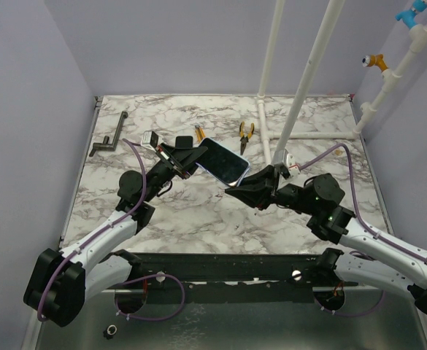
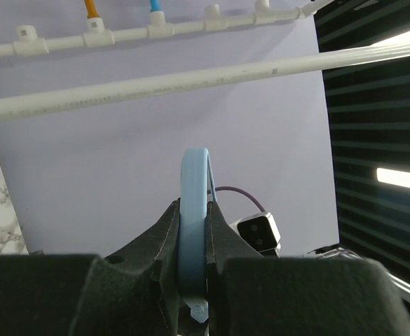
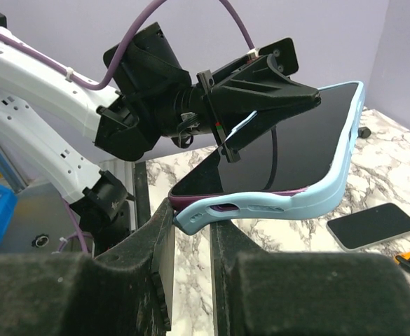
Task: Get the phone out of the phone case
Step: Remove the phone case from the phone.
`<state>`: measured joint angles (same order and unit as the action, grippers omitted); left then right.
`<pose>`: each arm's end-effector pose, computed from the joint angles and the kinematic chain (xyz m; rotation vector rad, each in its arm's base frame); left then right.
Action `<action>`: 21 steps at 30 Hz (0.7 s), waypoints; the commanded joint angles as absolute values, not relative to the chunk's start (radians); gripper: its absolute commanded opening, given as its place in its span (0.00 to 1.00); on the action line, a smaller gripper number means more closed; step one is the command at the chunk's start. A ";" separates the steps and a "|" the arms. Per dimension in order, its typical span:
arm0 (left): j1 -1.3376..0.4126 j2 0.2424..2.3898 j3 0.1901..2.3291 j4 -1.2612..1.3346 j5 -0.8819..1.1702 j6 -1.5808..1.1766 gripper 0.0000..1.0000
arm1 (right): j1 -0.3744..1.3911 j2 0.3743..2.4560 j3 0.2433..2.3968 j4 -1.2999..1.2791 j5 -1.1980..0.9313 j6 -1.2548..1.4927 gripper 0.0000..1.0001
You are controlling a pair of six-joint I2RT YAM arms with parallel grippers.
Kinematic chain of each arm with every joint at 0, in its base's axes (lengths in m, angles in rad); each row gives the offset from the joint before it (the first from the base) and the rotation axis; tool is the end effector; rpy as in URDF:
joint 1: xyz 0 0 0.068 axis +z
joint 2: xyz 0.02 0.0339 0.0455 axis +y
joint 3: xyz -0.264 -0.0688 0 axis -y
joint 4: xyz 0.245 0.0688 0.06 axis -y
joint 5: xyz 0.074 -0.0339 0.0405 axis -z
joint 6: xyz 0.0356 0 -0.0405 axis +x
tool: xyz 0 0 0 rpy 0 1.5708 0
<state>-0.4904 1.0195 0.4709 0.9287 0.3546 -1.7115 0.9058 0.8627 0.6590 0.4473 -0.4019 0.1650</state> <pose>0.1898 -0.1154 0.3017 -0.5275 1.4366 -2.0676 0.1149 0.1691 0.3490 -0.8459 1.1718 1.1576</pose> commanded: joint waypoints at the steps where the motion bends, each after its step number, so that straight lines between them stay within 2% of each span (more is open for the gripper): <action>1: -0.516 1.028 0.477 0.894 0.493 -1.642 0.00 | 0.913 0.857 0.744 0.455 -0.469 0.118 0.00; 2: -0.515 1.024 0.476 0.892 0.488 -1.639 0.00 | 0.913 0.854 0.753 0.435 -0.474 0.125 0.04; 6: -0.495 0.998 0.474 0.867 0.460 -1.627 0.00 | 0.913 0.822 0.770 0.348 -0.492 0.160 0.39; 8: -0.483 0.983 0.475 0.852 0.444 -1.621 0.00 | 0.913 0.799 0.772 0.304 -0.492 0.179 0.49; 11: -0.457 0.962 0.485 0.828 0.431 -1.610 0.00 | 0.913 0.759 0.779 0.234 -0.466 0.205 0.57; 15: -0.424 0.943 0.504 0.810 0.431 -1.597 0.00 | 0.913 0.695 0.768 0.168 -0.424 0.220 0.61; 20: -0.405 0.924 0.511 0.796 0.431 -1.580 0.00 | 0.913 0.606 0.696 0.235 -0.290 0.304 0.67; 21: -0.403 0.921 0.511 0.796 0.430 -1.581 0.00 | 0.913 0.600 0.683 0.261 -0.265 0.322 0.73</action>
